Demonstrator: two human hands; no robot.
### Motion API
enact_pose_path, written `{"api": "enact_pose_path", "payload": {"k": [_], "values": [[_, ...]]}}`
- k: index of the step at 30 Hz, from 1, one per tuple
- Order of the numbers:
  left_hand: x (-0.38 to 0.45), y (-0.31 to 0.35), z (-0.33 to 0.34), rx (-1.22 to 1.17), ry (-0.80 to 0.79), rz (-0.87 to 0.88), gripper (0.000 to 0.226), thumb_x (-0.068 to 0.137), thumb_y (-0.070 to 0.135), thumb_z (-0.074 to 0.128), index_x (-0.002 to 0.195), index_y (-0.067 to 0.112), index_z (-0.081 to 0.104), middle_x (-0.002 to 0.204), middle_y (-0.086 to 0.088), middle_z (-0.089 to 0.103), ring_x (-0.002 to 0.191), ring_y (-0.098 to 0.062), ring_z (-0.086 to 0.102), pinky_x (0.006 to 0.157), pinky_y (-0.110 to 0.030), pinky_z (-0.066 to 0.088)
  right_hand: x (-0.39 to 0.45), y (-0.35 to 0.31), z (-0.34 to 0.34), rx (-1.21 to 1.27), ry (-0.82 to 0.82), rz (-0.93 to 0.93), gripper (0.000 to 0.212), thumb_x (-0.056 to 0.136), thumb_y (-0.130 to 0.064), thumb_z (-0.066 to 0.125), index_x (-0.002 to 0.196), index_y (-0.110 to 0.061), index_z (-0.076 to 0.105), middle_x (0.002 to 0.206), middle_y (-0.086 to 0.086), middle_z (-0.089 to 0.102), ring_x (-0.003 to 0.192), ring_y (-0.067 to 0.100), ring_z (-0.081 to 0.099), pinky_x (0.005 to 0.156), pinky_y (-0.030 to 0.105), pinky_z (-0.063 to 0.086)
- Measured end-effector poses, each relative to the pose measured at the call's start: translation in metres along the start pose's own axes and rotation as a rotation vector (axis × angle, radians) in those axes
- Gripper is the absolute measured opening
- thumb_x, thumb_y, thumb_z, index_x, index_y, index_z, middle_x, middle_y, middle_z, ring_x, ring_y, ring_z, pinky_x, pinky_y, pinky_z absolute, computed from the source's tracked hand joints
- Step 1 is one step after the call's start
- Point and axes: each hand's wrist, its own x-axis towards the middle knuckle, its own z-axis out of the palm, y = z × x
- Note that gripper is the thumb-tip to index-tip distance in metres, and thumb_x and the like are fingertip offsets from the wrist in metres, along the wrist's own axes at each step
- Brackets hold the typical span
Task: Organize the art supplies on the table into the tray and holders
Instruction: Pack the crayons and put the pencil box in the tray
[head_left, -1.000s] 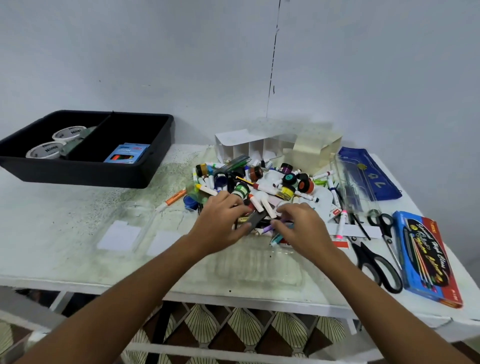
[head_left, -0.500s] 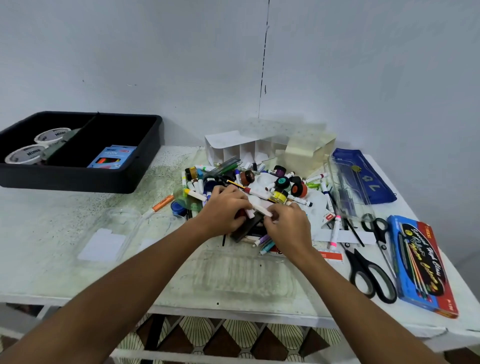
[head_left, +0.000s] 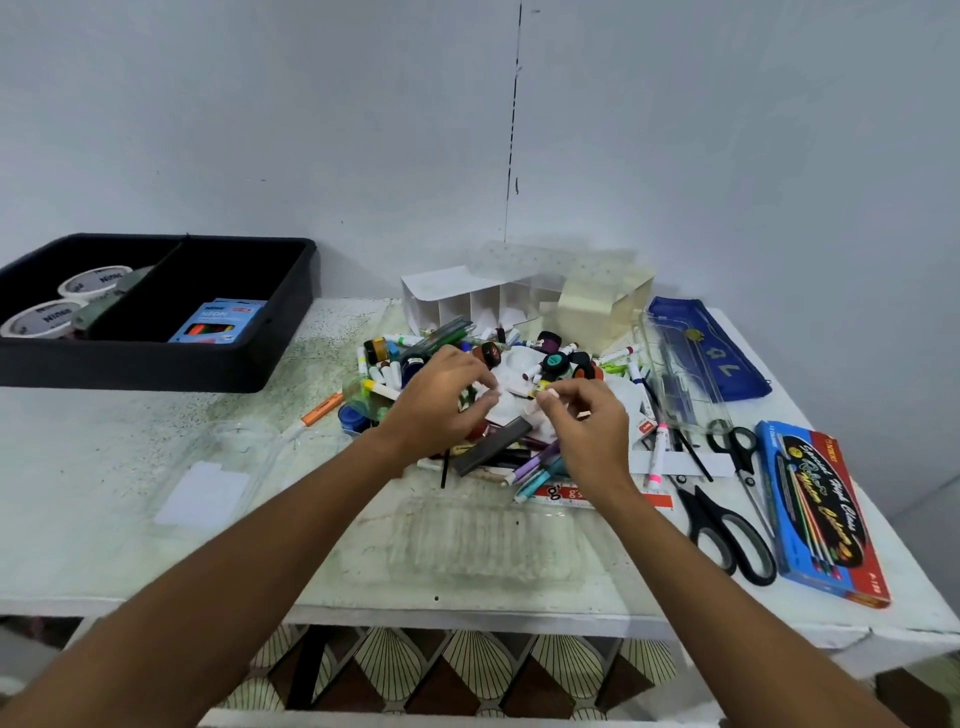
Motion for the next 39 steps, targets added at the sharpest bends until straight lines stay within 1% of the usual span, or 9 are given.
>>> {"api": "enact_pose_path", "payload": {"k": [4, 9, 15, 20, 27, 31, 33, 36, 39], "values": [[-0.028, 0.014, -0.022, -0.335, 0.053, -0.288, 0.013, 0.087, 0.007, 0.066, 0.099, 0.013, 0.067, 0.078, 0.006, 0.064, 0.072, 0.003, 0.057, 0.06, -0.007, 0.04, -0.008, -0.017, 0.005, 0.245, -0.123, 0.117, 0.006, 0.091, -0.012, 0.064, 0.088, -0.007, 0.067, 0.075, 0.005, 0.063, 0.066, 0.012, 0.058, 0.06, 0.022, 0.049], [-0.071, 0.021, -0.049, -0.785, -0.045, -0.572, 0.024, 0.096, -0.002, 0.051, 0.116, 0.009, 0.057, 0.072, -0.008, 0.064, 0.066, -0.024, 0.067, 0.057, -0.035, 0.058, -0.036, -0.028, 0.024, 0.331, -0.337, 0.141, 0.008, 0.092, -0.005, 0.061, 0.089, 0.001, 0.064, 0.067, 0.015, 0.067, 0.051, 0.013, 0.06, 0.046, 0.02, 0.044], [-0.1, 0.02, -0.056, -1.052, 0.016, -0.925, 0.014, 0.088, -0.007, 0.059, 0.1, 0.0, 0.065, 0.081, -0.018, 0.064, 0.065, -0.025, 0.065, 0.061, -0.037, 0.059, -0.067, -0.021, 0.045, 0.334, -0.416, 0.205, 0.004, 0.09, -0.003, 0.064, 0.09, -0.002, 0.059, 0.062, 0.023, 0.061, 0.047, 0.019, 0.059, 0.04, 0.023, 0.037], [-0.113, 0.012, -0.055, -0.887, -0.02, -0.909, 0.025, 0.079, -0.007, 0.071, 0.103, -0.003, 0.066, 0.081, -0.019, 0.064, 0.072, -0.029, 0.068, 0.066, -0.039, 0.06, -0.077, -0.02, 0.055, 0.268, -0.494, 0.233, 0.004, 0.091, -0.002, 0.063, 0.094, -0.001, 0.063, 0.063, 0.013, 0.063, 0.051, 0.017, 0.062, 0.043, 0.023, 0.042], [-0.116, 0.011, -0.049, -0.508, -0.17, -0.74, 0.014, 0.079, 0.007, 0.078, 0.092, 0.006, 0.074, 0.079, -0.011, 0.074, 0.068, -0.013, 0.069, 0.059, -0.022, 0.054, -0.079, -0.019, 0.064, 0.099, -0.545, 0.246, 0.009, 0.087, -0.006, 0.069, 0.093, -0.004, 0.063, 0.069, 0.011, 0.068, 0.056, 0.016, 0.065, 0.055, 0.026, 0.052], [-0.114, 0.01, -0.042, -0.309, -0.204, -0.636, 0.016, 0.079, 0.013, 0.079, 0.094, 0.01, 0.077, 0.081, -0.003, 0.073, 0.078, -0.014, 0.068, 0.072, -0.028, 0.054, -0.079, -0.019, 0.066, -0.035, -0.568, 0.181, 0.005, 0.084, -0.009, 0.072, 0.083, -0.011, 0.068, 0.07, 0.007, 0.069, 0.058, 0.013, 0.064, 0.059, 0.028, 0.053], [-0.111, 0.012, -0.041, -0.274, -0.228, -0.611, 0.016, 0.08, 0.015, 0.078, 0.095, 0.01, 0.077, 0.08, -0.001, 0.072, 0.074, -0.012, 0.066, 0.069, -0.026, 0.052, -0.08, -0.018, 0.067, -0.097, -0.573, 0.137, 0.004, 0.084, -0.01, 0.072, 0.081, -0.013, 0.07, 0.068, 0.002, 0.067, 0.059, 0.011, 0.06, 0.058, 0.025, 0.05], [-0.11, 0.013, -0.039, -0.195, -0.261, -0.574, 0.02, 0.082, 0.02, 0.077, 0.1, 0.01, 0.076, 0.081, 0.003, 0.067, 0.067, 0.0, 0.056, 0.058, -0.009, 0.04, -0.081, -0.019, 0.068, -0.182, -0.575, 0.08, 0.007, 0.086, -0.012, 0.07, 0.091, -0.008, 0.074, 0.074, 0.0, 0.067, 0.065, 0.011, 0.06, 0.061, 0.025, 0.048], [-0.115, 0.012, -0.037, -0.127, -0.27, -0.559, 0.028, 0.081, 0.02, 0.077, 0.108, 0.013, 0.073, 0.086, 0.003, 0.062, 0.067, -0.001, 0.051, 0.056, -0.008, 0.036, -0.081, -0.021, 0.068, -0.262, -0.572, 0.025, 0.019, 0.087, -0.011, 0.068, 0.104, -0.004, 0.073, 0.09, 0.007, 0.07, 0.079, 0.015, 0.061, 0.071, 0.025, 0.049]]}}
